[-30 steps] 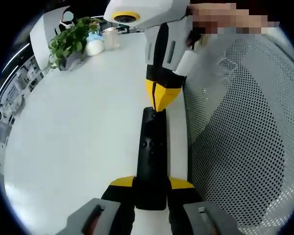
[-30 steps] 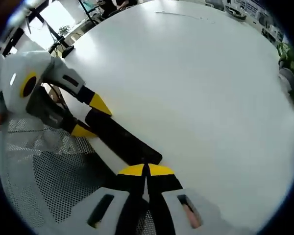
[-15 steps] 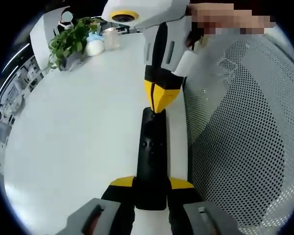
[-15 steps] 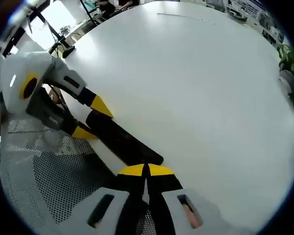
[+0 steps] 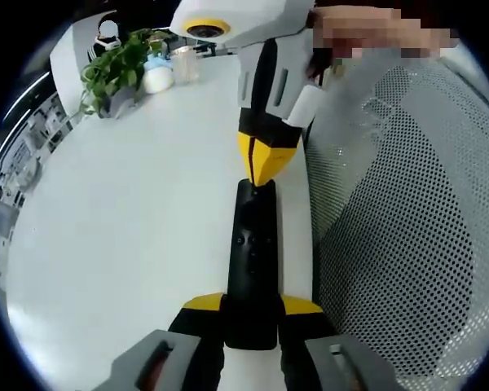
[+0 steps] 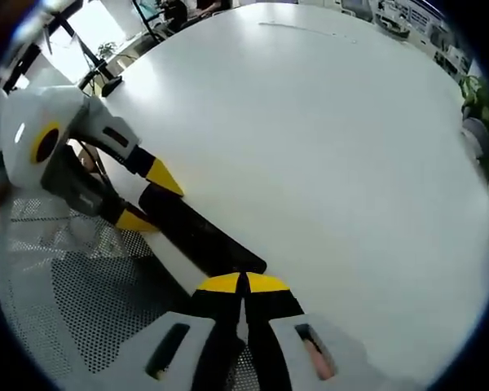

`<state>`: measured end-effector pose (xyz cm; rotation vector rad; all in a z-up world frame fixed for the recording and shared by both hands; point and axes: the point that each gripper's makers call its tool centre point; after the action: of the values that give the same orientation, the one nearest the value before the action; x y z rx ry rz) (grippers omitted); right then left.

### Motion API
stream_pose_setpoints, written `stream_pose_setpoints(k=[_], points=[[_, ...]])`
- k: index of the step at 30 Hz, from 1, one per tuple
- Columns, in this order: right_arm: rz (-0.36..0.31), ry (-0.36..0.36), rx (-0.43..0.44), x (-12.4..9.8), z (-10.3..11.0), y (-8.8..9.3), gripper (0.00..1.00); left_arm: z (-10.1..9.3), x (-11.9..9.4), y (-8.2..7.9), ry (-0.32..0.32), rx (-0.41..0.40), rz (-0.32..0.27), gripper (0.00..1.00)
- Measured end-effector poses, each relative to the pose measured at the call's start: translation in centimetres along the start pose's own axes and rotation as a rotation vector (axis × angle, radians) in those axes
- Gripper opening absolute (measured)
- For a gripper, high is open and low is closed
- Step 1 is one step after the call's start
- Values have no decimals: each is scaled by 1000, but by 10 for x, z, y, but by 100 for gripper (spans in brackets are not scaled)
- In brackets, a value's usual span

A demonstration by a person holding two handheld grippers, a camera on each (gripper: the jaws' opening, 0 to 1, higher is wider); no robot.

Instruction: Press the specified remote control buttons in sequence, fully releasing each button before pressing the next.

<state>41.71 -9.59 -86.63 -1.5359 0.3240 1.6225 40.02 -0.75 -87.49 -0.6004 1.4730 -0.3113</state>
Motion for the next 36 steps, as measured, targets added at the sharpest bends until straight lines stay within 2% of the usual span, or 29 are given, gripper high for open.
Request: stream_pose_setpoints(k=[5,13,16,18,26,36], points=[[1,-1,-7,0,0,0,0,0,0,0,0,0,-1,24],[-20,-29,53,0,0,1,0,0,0,0,-2,-6,-4,24],[-17,-7,-39,1,1,0,0,0,0,0,-4,-8,-7,24],[-16,-1,-72,1,2,0,0,0,0,0,-4,-10,-8,25],[-26,-13,-39,1,1,0,0,1,0,-1,-7,-14,-14,25],[-3,7,-98,1,2,0,0,1,1,-1,-6,-13,-20,25]])
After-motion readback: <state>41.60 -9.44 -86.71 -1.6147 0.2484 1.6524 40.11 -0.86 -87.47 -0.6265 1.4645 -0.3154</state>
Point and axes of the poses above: the point that each gripper's makers call its tool centre point, and the gripper's own axes: x roughly forward along the fingers, z roughly to its left, y roughly out of its underside, and after that the axes turned 3 degrees about -z, right-handed
